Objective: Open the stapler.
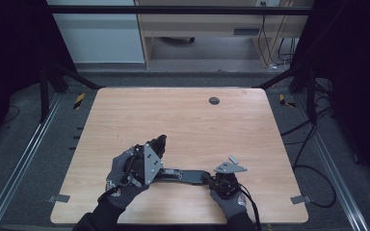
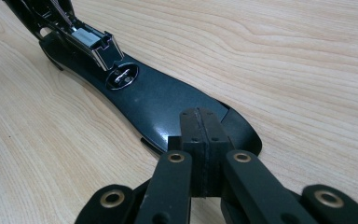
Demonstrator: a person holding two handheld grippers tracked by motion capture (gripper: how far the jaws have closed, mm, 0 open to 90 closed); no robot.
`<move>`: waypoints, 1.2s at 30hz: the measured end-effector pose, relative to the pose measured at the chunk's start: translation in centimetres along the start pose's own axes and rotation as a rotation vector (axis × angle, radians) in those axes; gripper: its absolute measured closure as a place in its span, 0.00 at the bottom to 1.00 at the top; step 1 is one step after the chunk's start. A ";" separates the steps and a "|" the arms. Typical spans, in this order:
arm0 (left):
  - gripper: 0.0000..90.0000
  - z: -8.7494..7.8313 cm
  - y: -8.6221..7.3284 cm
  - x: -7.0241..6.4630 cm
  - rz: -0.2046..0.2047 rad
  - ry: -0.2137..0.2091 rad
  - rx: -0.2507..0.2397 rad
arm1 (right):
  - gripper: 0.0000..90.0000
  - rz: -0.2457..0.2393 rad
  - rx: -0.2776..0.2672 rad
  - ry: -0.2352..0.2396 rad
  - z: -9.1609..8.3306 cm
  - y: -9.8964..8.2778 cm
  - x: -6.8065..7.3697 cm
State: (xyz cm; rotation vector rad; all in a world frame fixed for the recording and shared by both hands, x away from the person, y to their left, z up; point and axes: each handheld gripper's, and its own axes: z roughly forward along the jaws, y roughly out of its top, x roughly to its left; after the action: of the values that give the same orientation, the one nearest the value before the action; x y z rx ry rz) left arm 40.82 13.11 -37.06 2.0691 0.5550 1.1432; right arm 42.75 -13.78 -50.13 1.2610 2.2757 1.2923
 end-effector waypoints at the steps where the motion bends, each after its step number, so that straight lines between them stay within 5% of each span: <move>1: 0.65 -0.1 -0.1 0.1 -0.004 -0.001 0.001 | 1.00 0.003 0.001 0.000 0.0 0.0 0.0; 19: 0.64 -1.2 -1.6 2.1 -0.111 0.003 -0.026 | 1.00 0.003 0.001 0.000 0.0 0.0 0.0; 36: 0.64 -1.8 -2.5 2.7 -0.156 0.010 -0.047 | 1.00 0.012 0.000 0.009 0.0 0.0 0.0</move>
State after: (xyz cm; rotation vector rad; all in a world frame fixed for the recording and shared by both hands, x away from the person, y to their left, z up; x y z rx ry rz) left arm 40.58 17.18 -36.75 1.9451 0.6751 1.0662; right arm 42.73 -13.82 -50.11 1.2732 2.2775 1.3051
